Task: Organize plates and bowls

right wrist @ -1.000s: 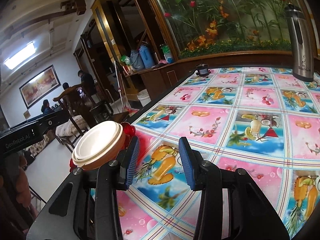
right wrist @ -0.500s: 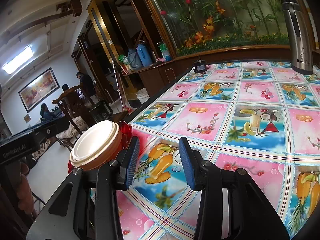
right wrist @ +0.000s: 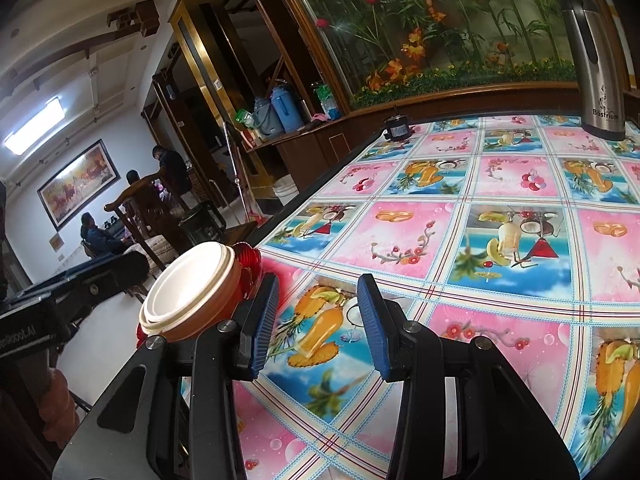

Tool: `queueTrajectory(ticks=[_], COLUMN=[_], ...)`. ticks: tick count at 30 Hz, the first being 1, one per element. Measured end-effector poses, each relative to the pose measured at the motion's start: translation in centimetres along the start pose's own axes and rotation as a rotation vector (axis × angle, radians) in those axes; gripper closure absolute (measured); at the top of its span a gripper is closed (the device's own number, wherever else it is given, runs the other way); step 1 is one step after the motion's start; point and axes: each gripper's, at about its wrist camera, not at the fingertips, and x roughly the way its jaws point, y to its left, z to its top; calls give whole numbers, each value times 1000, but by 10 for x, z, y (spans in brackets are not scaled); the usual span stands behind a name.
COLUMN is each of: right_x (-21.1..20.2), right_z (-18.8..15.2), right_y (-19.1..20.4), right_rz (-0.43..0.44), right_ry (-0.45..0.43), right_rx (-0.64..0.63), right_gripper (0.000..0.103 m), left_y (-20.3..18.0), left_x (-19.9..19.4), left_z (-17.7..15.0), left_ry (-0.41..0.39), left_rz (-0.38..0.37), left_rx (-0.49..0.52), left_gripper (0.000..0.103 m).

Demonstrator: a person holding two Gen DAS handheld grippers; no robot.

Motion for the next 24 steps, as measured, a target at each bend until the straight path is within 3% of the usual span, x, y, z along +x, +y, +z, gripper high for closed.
queueTrajectory(ticks=[10,12,15,16,17,18,24], right_x=[1,1,1,1,1,1,1], right_z=[-1,-1,-2,-2,-2,-2,-1], right_y=[0,0,1,1,1,1,0], right_rz=[-1,-2,-1,-1,-1,-2,0], right_ry=[5,6,6,5,6,7,5], right_rx=[0,0,2,1,1,1,2], right_gripper=[62,62,62,62,62,62,62], left_y=[4,2,-12,-16,-22,-27,-34], left_x=[-9,-26,-68,-78,-90,-100,-109], left_z=[2,6,16,18,19,20,20], left_ry=[-12,-80,-225,-268,-315,-349,-356], left_rz=[-21,-5,89,116,149,169,70], left_rx=[-40,-15,76,104,138,164,154], left_gripper=[18,18,18,14,0,0,0])
